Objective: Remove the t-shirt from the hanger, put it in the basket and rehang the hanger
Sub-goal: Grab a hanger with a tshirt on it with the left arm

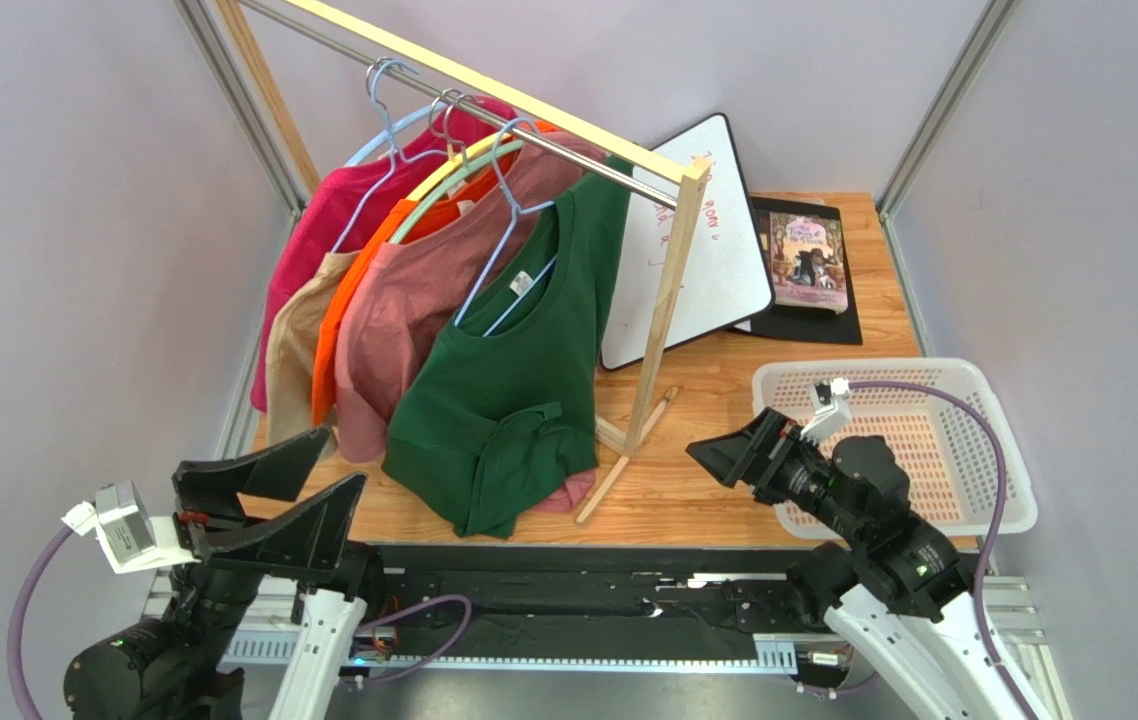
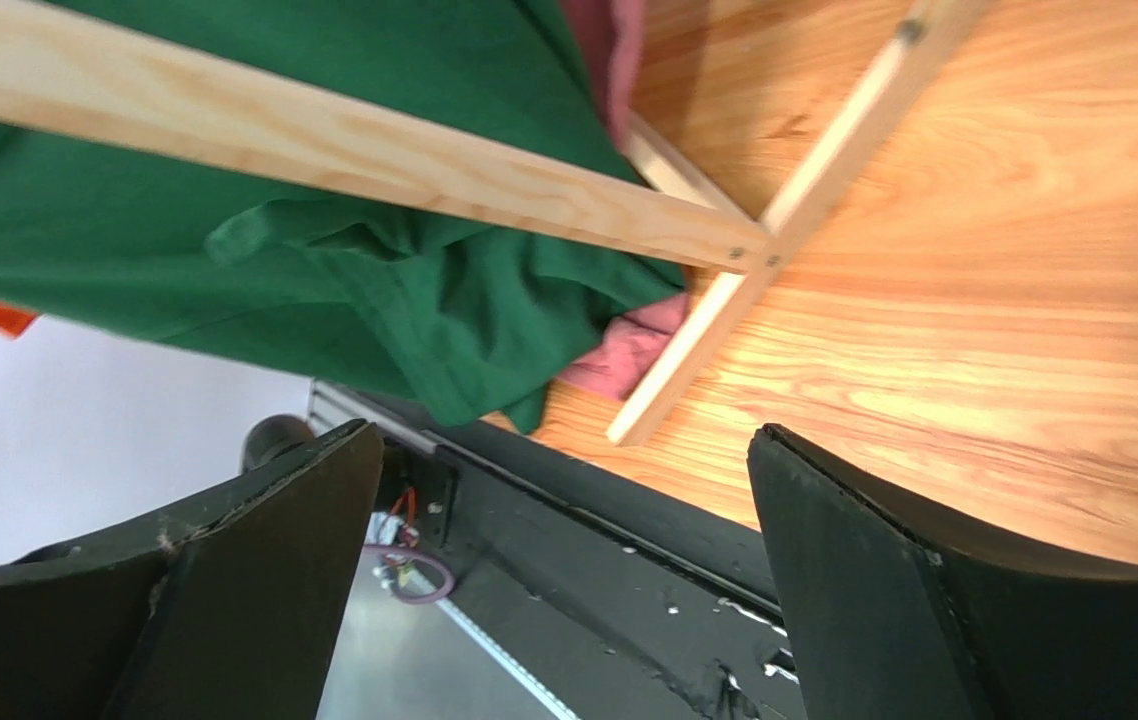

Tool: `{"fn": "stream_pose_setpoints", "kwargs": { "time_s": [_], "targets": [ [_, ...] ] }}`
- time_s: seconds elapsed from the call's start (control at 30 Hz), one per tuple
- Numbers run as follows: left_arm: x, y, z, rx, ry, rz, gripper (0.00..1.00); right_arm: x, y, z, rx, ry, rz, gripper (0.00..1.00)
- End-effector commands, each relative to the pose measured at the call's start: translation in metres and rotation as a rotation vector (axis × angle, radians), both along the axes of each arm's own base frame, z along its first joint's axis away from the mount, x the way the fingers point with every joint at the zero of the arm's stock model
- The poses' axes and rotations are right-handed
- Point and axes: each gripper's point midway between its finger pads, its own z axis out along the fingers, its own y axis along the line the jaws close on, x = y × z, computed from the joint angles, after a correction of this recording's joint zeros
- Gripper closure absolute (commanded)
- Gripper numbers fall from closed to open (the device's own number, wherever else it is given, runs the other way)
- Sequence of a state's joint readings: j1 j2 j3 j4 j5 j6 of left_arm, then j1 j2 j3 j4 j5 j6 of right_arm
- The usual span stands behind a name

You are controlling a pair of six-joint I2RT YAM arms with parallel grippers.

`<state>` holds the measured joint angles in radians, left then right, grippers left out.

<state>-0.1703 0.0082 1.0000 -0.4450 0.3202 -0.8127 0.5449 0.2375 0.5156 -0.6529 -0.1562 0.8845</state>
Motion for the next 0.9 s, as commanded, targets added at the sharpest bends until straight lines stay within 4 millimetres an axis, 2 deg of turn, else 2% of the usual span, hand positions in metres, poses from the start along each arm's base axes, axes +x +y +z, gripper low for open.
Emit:
{"fn": "stream_pose_setpoints", "kwargs": {
  "time_s": [0.0,0.07,0.1,0.13,0.17,0.23,0.27,0.3,0.4,0.43,0.5,0.57,0.63,0.73,0.87],
  "targets": [
    [0.016,0.003,-0.033,0.157,0.136,0.066,0.01,0.01,-0.016,0.005,-0.088,0.001,-0.078,0.0],
    [0.027,-0.004,-0.037,0.157,0.187,0.028,0.01,0.01,-0.017,0.002,-0.119,0.024,-0.081,0.05],
    [0.026,-0.014,-0.035,0.16,0.185,-0.035,0.0,0.01,-0.02,0.004,-0.134,0.028,-0.087,0.05],
    [0.025,-0.02,-0.025,0.162,0.136,-0.072,0.0,0.01,-0.022,0.003,-0.147,0.039,-0.092,0.0],
    [0.031,-0.027,-0.027,0.17,0.146,-0.115,0.01,0.01,-0.024,0.004,-0.159,0.042,-0.1,0.0],
    [0.027,-0.041,-0.019,0.173,0.12,-0.209,0.0,0.01,-0.029,0.005,-0.199,0.04,-0.111,0.0],
    [0.035,-0.045,-0.02,0.176,0.143,-0.231,0.01,0.013,-0.036,0.004,-0.22,0.047,-0.147,0.0],
    [0.036,-0.048,-0.02,0.191,0.143,-0.251,0.0,0.013,-0.047,-0.004,-0.263,0.083,-0.197,0.0],
    [0.047,-0.053,-0.013,0.238,0.161,-0.267,0.0,0.013,-0.064,-0.009,-0.313,0.136,-0.283,0.0],
    [0.052,-0.052,-0.014,0.268,0.167,-0.254,0.01,0.014,-0.065,-0.009,-0.322,0.143,-0.292,0.0],
    [0.065,-0.051,-0.001,0.3,0.177,-0.222,0.02,0.013,-0.069,-0.011,-0.343,0.155,-0.301,0.0],
    [0.084,-0.054,0.007,0.346,0.204,-0.223,0.03,0.012,-0.069,-0.011,-0.34,0.154,-0.298,0.0],
    [0.094,-0.061,0.015,0.38,0.211,-0.267,0.04,0.01,-0.066,-0.007,-0.31,0.133,-0.286,0.0],
    [0.119,-0.072,0.031,0.437,0.206,-0.318,0.04,0.005,-0.051,-0.003,-0.255,0.082,-0.198,0.0],
    [0.155,-0.078,0.046,0.484,0.197,-0.317,0.09,-0.01,-0.026,0.018,-0.106,-0.03,-0.053,0.0]
  ]
}}
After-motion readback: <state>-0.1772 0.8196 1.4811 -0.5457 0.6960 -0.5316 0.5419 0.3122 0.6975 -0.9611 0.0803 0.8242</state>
